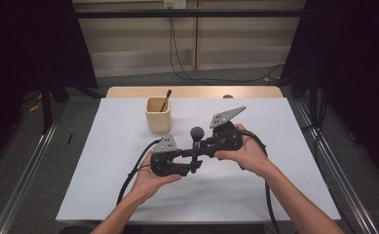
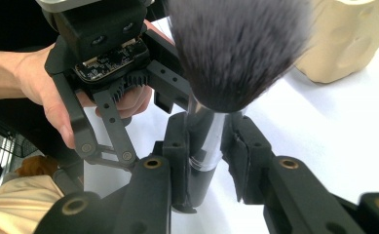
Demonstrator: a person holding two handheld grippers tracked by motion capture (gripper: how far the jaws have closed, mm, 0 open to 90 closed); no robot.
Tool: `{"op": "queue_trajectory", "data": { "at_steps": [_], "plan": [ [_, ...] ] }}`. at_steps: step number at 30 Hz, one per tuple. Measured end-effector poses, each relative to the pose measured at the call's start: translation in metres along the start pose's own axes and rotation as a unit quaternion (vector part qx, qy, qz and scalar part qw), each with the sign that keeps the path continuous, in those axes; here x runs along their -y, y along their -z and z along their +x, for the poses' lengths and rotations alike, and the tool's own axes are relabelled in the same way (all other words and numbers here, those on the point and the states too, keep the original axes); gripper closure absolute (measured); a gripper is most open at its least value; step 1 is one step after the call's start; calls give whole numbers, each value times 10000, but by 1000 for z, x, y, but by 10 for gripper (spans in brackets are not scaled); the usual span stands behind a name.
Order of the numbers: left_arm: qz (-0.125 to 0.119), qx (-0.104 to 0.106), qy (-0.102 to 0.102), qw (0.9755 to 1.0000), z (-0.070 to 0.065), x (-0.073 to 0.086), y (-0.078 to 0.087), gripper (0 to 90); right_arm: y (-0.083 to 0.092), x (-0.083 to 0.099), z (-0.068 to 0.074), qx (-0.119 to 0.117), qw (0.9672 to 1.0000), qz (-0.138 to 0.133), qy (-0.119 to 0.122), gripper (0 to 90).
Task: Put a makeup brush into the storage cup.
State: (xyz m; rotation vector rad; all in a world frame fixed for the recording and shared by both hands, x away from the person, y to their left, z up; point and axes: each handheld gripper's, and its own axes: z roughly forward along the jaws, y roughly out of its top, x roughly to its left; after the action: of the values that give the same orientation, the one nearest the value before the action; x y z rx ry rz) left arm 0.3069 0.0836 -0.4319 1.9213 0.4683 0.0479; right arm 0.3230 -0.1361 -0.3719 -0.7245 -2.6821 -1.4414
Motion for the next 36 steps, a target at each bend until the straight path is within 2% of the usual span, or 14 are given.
{"op": "queue_trajectory", "data": {
  "at_steps": [9, 10, 13, 21, 23, 24, 28, 32, 36],
  "plan": [
    [-25, 118, 104, 9999, 3, 0, 1, 638, -2, 0, 0, -10, 10000, -49, 39, 712],
    [-55, 112, 72, 9999, 3, 0, 1, 670, -2, 1, 0, 5, 10000, -54, 40, 712],
    [-58, 169, 153, 9997, 3, 0, 1, 737, -3, 1, 1, -29, 10000, -61, 25, 712],
    [-29, 172, 115, 9998, 3, -1, 1, 745, -3, 4, -1, -63, 9999, -141, -48, 710],
    [-65, -4, 16, 10000, 2, -1, 2, 746, -3, 5, -1, -46, 9998, -174, -81, 706],
    [-81, 30, 51, 9999, 1, -1, 1, 746, -3, 5, -2, -27, 9998, -204, -66, 701],
    [-11, 71, 79, 9999, 2, 0, 1, 746, -1, 5, -1, 3, 9995, -286, -137, 650],
    [-87, 85, 137, 9998, 3, -1, 2, 746, -1, 8, -2, 19, 9993, -344, -173, 589],
    [-92, 50, 129, 9999, 5, -2, 4, 746, 2, 8, -1, 72, 9987, -466, -215, 464]
  ]
}}
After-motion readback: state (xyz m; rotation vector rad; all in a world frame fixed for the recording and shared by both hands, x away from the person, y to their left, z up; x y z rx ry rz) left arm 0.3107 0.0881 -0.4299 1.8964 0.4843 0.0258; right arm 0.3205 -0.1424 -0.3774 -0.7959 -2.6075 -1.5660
